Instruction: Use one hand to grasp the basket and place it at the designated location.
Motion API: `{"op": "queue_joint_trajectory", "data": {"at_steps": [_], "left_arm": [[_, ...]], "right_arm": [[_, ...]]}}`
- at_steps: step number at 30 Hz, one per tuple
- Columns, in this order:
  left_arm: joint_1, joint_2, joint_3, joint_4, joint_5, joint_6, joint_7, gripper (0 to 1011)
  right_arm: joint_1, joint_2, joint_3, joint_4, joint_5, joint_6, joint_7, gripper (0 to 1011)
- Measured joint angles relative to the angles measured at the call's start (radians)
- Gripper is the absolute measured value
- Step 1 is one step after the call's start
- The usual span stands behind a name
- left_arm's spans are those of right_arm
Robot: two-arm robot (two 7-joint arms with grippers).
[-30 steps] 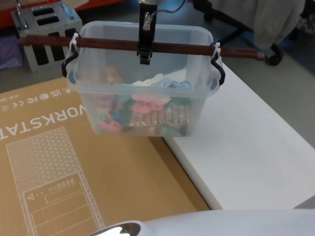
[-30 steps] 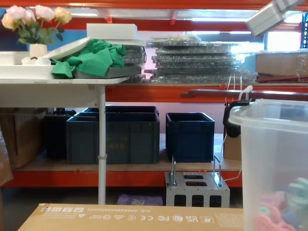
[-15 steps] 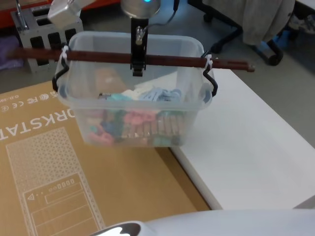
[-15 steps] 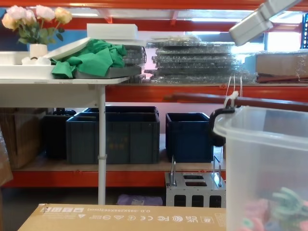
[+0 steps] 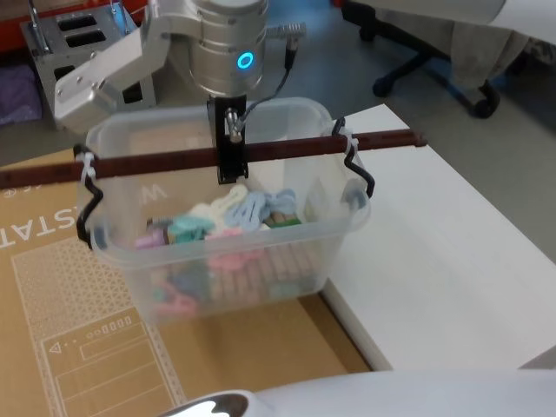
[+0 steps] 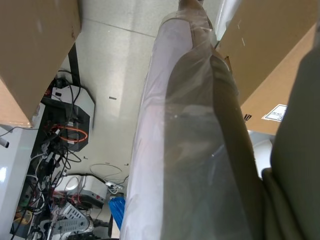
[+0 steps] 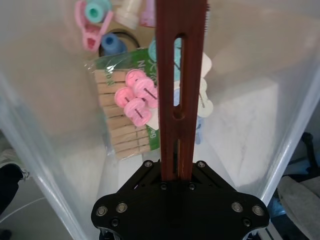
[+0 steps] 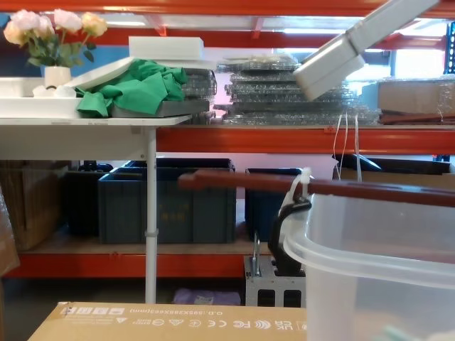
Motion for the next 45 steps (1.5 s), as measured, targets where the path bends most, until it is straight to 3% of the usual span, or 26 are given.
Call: {"op": "queue_joint_trajectory", "data": {"at_steps": [17, 45], "left_arm": [[0.0, 0.0, 0.0, 0.0, 0.0, 0.0, 0.0, 0], [0.0, 0.0, 0.0, 0.0, 0.0, 0.0, 0.0, 0]], "right_arm": [[0.007, -0.013, -0.045, -0.051, -0.021, -0.024, -0.047, 0], [0.016, -0.054, -0.108, -0.054, -0.062, -0.05, -0.125, 0]]}}
